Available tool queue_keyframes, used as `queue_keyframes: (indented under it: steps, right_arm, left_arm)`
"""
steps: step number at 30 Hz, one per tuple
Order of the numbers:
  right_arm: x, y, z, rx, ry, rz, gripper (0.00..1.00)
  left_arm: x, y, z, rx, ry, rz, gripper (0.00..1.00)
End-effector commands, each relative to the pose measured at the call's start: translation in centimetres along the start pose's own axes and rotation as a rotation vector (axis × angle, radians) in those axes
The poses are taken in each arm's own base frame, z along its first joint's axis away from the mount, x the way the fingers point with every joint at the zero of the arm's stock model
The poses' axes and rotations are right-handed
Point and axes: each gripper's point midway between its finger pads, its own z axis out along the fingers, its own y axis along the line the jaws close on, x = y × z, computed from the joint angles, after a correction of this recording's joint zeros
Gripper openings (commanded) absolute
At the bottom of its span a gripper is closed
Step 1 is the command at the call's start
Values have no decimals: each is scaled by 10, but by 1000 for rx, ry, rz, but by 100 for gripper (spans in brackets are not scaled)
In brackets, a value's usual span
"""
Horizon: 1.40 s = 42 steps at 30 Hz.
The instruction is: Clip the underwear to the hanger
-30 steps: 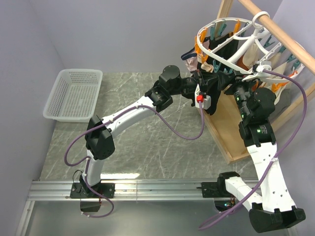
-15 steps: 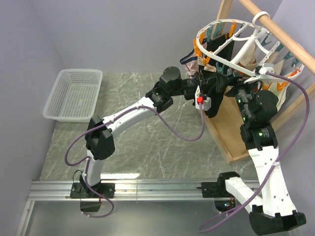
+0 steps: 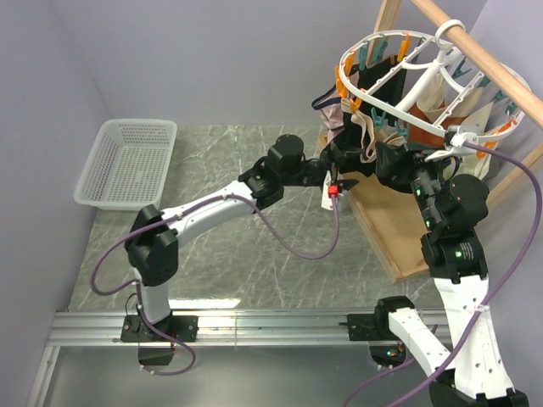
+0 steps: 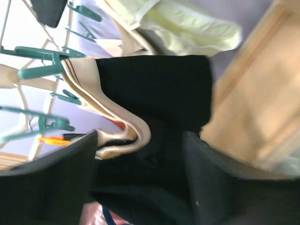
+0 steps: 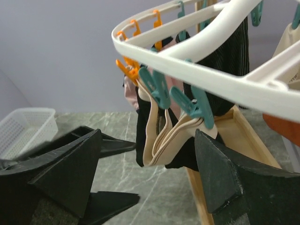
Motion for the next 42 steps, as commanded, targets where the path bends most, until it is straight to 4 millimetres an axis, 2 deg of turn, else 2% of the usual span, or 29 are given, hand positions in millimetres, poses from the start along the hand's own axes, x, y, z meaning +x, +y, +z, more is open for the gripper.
queue_keyframes:
  steps: [1, 2, 3, 4, 5, 6, 7, 8, 9, 10, 11, 12, 14, 19, 20, 21, 23, 24, 25, 26, 30, 35, 40, 42]
  right_arm:
    - [8, 7, -15, -45, 30, -28, 87]
    - [10, 9, -17, -58, 37, -39, 87]
    - [9, 11, -23, -72, 38, -46, 88]
    - [11, 15, -27, -101, 43, -60, 88]
    - [11, 18, -30, -116, 43, -68, 88]
    - [13, 20, -36, -135, 43, -77, 88]
    - [14, 22, -39, -152, 46, -95, 88]
    - [17, 32, -43, -209, 55, -97, 88]
    - [23, 35, -45, -234, 78, -101, 90]
    - [27, 39, -46, -258, 93, -109, 91]
    - [32, 44, -48, -293, 115, -107, 93]
    - [41, 45, -46, -308, 149, -102, 95]
    - [49, 48, -44, -330, 177, -97, 96]
    - [82, 58, -27, -372, 265, -86, 98]
    - [88, 65, -25, -401, 267, -82, 98]
    - [95, 67, -22, -407, 284, -75, 99]
    - [107, 77, -19, -430, 313, -85, 99]
    - [118, 79, -14, -435, 337, -98, 99]
    - [123, 78, -11, -419, 345, -118, 99]
    - [131, 84, -10, -436, 359, -120, 100]
    - [159, 90, -6, -444, 399, -112, 100]
    - [186, 90, -13, -445, 445, -83, 100]
    - [181, 85, -21, -438, 423, -100, 100]
    - [175, 82, -22, -423, 404, -107, 100]
  left_arm:
    - [-45, 15, -25, 0, -63, -72, 86]
    - [-54, 15, -33, 3, -66, -120, 90]
    - [-47, -7, -40, 56, -31, -184, 99]
    - [-48, -12, -47, 67, -19, -223, 99]
    - [-56, -7, -59, 53, -15, -248, 99]
    - [-46, -20, -70, 67, 17, -318, 99]
    - [-46, -26, -78, 74, 38, -429, 99]
    - [-52, -22, -89, 65, 46, -483, 99]
    - [-44, -24, -99, 56, 77, -551, 99]
    - [-41, -37, -108, 75, 125, -700, 99]
    - [-42, -32, -118, 45, 147, -761, 99]
    - [-24, -31, -131, -19, 229, -833, 99]
    - [-14, -39, -150, -86, 339, -1024, 99]
    - [27, -41, -218, -290, 566, -1284, 99]
    - [30, -47, -233, -307, 598, -1312, 99]
    - [42, -47, -254, -356, 639, -1329, 99]
    - [46, -56, -274, -405, 671, -1420, 99]
    - [56, -58, -293, -462, 715, -1457, 99]
    - [59, -60, -301, -513, 730, -1503, 99]
    - [69, -62, -320, -595, 787, -1506, 99]
    - [82, -70, -359, -745, 882, -1480, 99]
    - [85, -82, -383, -803, 941, -1453, 99]
    - [83, -79, -387, -841, 927, -1452, 99]
    - [81, -68, -388, -855, 916, -1425, 99]
